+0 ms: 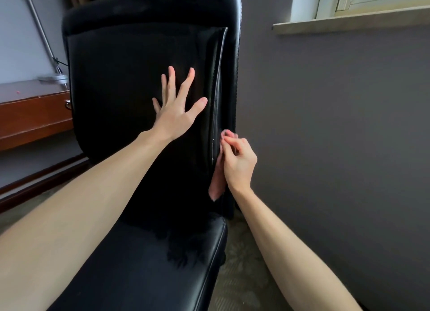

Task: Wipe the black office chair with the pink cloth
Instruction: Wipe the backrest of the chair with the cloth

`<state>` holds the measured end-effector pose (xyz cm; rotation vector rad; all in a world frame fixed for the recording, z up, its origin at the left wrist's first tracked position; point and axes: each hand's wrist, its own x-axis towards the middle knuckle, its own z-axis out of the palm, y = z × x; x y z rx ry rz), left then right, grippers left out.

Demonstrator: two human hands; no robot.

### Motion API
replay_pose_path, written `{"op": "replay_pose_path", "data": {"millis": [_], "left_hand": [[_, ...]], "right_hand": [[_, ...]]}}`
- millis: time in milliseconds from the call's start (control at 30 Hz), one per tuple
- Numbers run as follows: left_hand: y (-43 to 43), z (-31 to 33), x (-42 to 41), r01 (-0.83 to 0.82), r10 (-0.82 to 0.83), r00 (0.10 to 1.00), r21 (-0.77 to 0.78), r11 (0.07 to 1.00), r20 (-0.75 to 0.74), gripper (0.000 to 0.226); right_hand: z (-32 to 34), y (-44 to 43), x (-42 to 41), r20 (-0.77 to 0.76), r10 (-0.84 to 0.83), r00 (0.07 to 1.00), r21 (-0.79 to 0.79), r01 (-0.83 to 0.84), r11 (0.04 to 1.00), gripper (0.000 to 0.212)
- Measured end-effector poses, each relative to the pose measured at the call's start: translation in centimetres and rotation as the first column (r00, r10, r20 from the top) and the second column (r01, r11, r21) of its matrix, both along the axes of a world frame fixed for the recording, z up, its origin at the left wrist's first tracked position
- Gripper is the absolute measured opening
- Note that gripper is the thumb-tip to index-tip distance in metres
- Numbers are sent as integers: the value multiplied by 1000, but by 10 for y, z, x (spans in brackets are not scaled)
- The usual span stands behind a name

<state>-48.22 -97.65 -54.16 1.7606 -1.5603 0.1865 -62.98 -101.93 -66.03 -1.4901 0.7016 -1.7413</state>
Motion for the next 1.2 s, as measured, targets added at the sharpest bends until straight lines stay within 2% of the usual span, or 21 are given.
{"op": "replay_pose_path", "data": {"millis": [100, 167, 233, 333, 400, 533, 633, 700, 800, 867, 967, 1067, 1200], "left_hand": [[0, -3, -1, -16, 16, 1000, -7, 1000, -4, 70], [2, -9, -1, -28, 28, 1000, -2, 1000, 11, 70], [5, -14, -1, -34, 34, 999, -1, 999, 23, 70], [6, -17, -2, -33, 33, 999, -8, 999, 16, 70], [6, -18, -4, -34, 34, 999, -15, 999, 7, 69], [3, -19, -9, -25, 24, 1000, -22, 999, -19, 69], [0, -20, -9, -24, 23, 1000, -39, 999, -18, 69], [0, -21, -7, -26, 26, 999, -36, 999, -22, 69], [3, -19, -6, -23, 22, 999, -36, 999, -28, 69], [3, -19, -7, -16, 15, 999, -37, 999, -29, 69], [3, -19, -7, -13, 12, 999, -34, 999, -30, 70], [3, -19, -6, -13, 12, 1000, -38, 999, -22, 70], [2, -20, -3, -15, 13, 1000, -46, 999, -25, 70]], "right_hand": [[-46, 9, -10, -47, 59, 997, 141, -51, 989, 13], [-49, 8, -13, -25, 107, 994, 217, -99, 971, 11], [-30, 6, -11, 0, 90, 996, 184, -88, 979, 8], [13, 4, -3, 119, 115, 986, 73, -124, 990, 8], [20, 5, 3, 133, 116, 984, 47, -123, 991, 7], [-49, 15, 1, 24, 76, 997, 231, -80, 970, 14], [-79, 21, -6, 15, 95, 995, 355, -94, 930, 15], [-67, 20, -5, 49, 97, 994, 365, -109, 925, 15], [-40, 23, -1, 147, 129, 981, 252, -164, 954, 11], [-38, 27, 0, 142, 139, 980, 199, -166, 966, 10], [-72, 32, 1, 48, 97, 994, 311, -108, 944, 12], [-101, 35, 0, 33, 107, 994, 440, -110, 891, 11], [-84, 30, 3, 81, 101, 992, 412, -126, 902, 19]]}}
